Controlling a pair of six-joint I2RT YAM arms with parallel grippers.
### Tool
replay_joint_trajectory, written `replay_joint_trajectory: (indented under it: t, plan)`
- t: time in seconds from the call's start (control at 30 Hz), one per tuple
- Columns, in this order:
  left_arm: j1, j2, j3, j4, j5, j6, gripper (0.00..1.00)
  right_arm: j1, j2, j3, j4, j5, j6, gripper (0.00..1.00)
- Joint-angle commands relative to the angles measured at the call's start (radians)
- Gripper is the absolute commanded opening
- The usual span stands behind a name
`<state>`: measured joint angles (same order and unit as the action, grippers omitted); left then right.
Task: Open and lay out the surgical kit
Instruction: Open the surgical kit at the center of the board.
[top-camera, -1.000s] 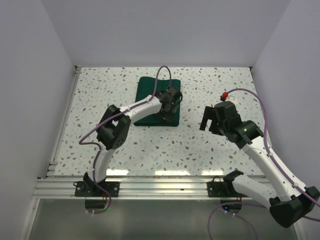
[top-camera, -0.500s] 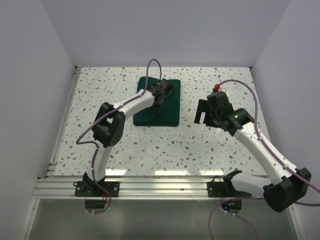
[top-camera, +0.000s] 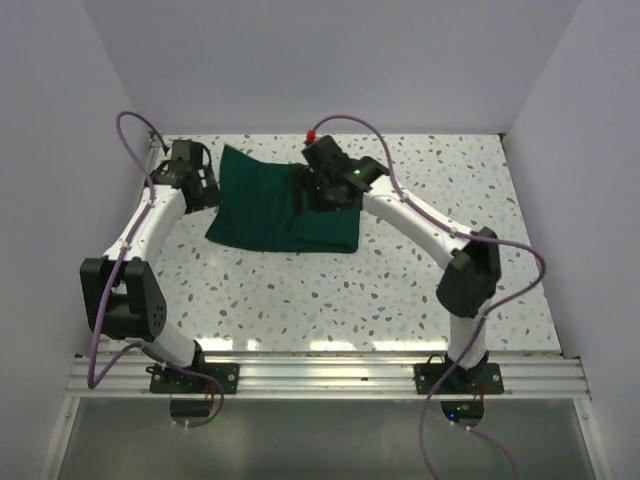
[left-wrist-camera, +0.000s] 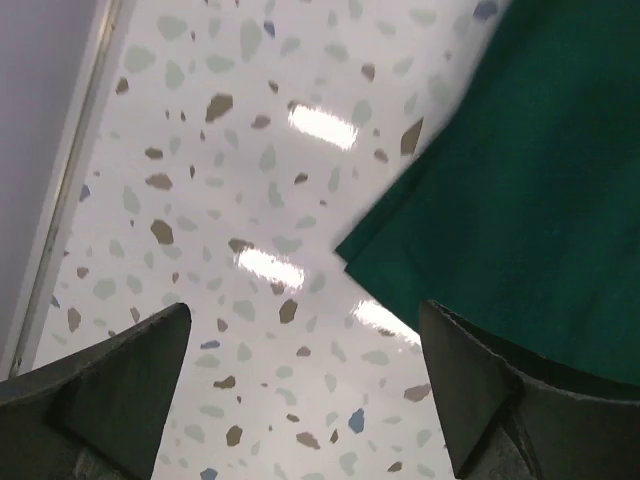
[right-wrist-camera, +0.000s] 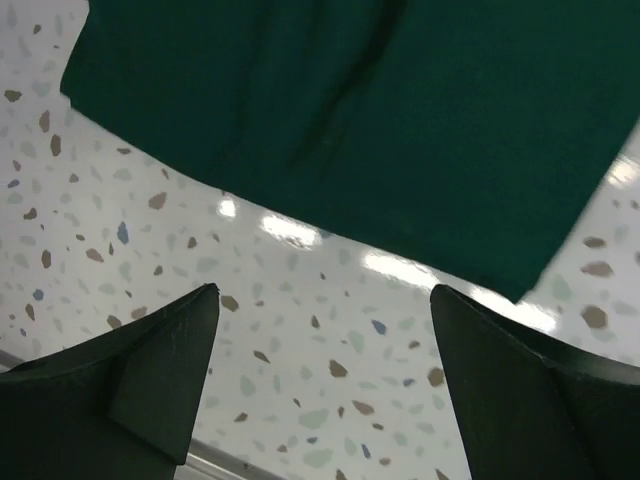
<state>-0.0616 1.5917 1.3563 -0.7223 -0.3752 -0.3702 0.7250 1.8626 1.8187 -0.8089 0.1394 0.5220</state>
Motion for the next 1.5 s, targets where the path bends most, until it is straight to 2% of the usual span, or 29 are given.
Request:
replay_joint_trajectory:
  t: [0.0,0.17,0.47,0.53,0.77,0.83,0.87,0.9,0.93,1.03,1.13,1.17,1.2,1.3,1.37,1.47]
  plan:
    - [-0.023,-0.010,-0.115,-0.006,0.050,-0.042,1.00,0.079,0.180,0.248,-0.116,-0.026,-0.053,0.89]
    - [-0.023,-0.070,-0.216,0.047,0.139,-0.049,1.00,0.116,0.449,0.514,-0.214,0.026,-0.034,0.88]
    - [-0.023,-0.021,-0.256,0.109,0.150,-0.027,1.00,0.116,0.593,0.559,-0.248,0.170,-0.019,0.84]
    - [-0.023,0.004,-0.256,0.115,0.147,-0.030,1.00,0.113,0.621,0.567,-0.250,0.199,-0.022,0.77]
    - [-0.012,0.092,-0.272,0.135,0.151,-0.055,1.00,0.108,0.652,0.564,-0.245,0.215,-0.036,0.44]
    - [-0.006,0.116,-0.278,0.141,0.153,-0.059,1.00,0.103,0.653,0.554,-0.246,0.209,-0.045,0.25]
    - [-0.004,0.123,-0.286,0.142,0.148,-0.061,1.00,0.099,0.655,0.554,-0.248,0.204,-0.048,0.11]
    - [-0.003,0.135,-0.289,0.144,0.144,-0.062,1.00,0.093,0.652,0.554,-0.254,0.206,-0.048,0.05]
    - [-0.003,0.143,-0.292,0.147,0.137,-0.062,1.00,0.087,0.647,0.556,-0.257,0.209,-0.048,0.00]
    - [0.002,0.175,-0.292,0.141,0.124,-0.067,0.99,0.059,0.589,0.542,-0.277,0.238,-0.050,0.00]
    - [0.003,0.200,-0.289,0.139,0.116,-0.070,0.99,0.011,0.421,0.389,-0.254,0.336,-0.053,0.00]
    - [0.005,0.203,-0.287,0.139,0.111,-0.070,0.99,-0.005,0.359,0.263,-0.240,0.382,-0.041,0.00]
    - [0.005,0.208,-0.286,0.138,0.108,-0.070,0.99,-0.048,0.243,0.190,-0.192,0.393,-0.039,0.00]
    - [0.005,0.217,-0.272,0.133,0.099,-0.068,0.99,-0.137,0.025,-0.068,-0.098,0.440,-0.028,0.00]
    - [0.005,0.221,-0.263,0.127,0.093,-0.068,0.99,-0.176,-0.041,-0.198,-0.069,0.457,-0.025,0.00]
    - [0.005,0.226,-0.252,0.121,0.090,-0.067,0.99,-0.234,-0.098,-0.300,-0.093,0.477,-0.013,0.00]
